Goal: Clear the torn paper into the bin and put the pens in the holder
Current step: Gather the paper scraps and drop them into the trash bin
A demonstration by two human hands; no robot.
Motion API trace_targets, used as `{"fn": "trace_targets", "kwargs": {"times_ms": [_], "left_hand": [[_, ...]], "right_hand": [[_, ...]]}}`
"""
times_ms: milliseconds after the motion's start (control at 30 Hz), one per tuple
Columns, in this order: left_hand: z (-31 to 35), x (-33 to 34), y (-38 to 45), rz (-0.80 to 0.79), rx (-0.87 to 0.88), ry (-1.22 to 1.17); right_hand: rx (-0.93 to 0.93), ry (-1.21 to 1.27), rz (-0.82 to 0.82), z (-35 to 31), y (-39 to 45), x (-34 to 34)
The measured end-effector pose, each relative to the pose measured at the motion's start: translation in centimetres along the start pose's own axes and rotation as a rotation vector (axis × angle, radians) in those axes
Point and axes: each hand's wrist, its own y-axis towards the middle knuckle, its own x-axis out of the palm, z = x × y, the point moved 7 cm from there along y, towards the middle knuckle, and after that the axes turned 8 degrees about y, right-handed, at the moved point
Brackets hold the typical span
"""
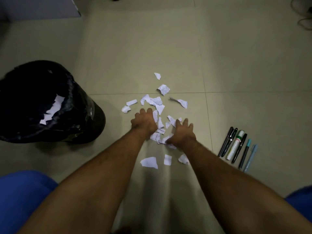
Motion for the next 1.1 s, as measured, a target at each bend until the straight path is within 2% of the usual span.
{"fn": "trace_targets", "kwargs": {"times_ms": [100, 267, 533, 633, 767, 833, 900, 1033, 1100], "left_hand": [[-0.1, 0.0, 0.4, -0.042, -0.004, 0.063], [-0.8, 4.8, 0.4, -0.317, -0.005, 0.155], [0.0, 5.5, 1.1, -0.295, -0.050, 0.207], [0.7, 4.1, 1.4, -0.233, 0.000, 0.279], [1.9, -0.2, 2.7, 0.145, 0.120, 0.250], [2.6, -1.6, 3.9, 0.264, 0.148, 0.167], [3.5, -1.9, 5.8, 0.273, 0.199, 0.140], [5.1, 0.5, 7.3, 0.110, 0.351, 0.208], [5.4, 0.5, 6.4, 0.244, 0.366, 0.167]], "right_hand": [[0.000, -0.041, 0.026, -0.4, -0.8, 1.1], [0.041, -0.107, 0.002, -1.1, -0.6, 1.3], [0.029, -0.145, -0.033, -1.5, -0.3, 1.2], [0.013, -0.144, -0.020, -1.3, -0.3, 1.2], [-0.007, -0.157, 0.003, -1.1, -0.2, 1.4], [-0.009, -0.162, -0.003, -1.0, 0.0, 1.5], [-0.018, -0.162, -0.002, -1.0, 0.2, 1.4], [-0.039, -0.147, 0.038, -1.0, 0.1, 0.5], [-0.058, -0.167, 0.167, -0.6, 0.0, -0.9]]}}
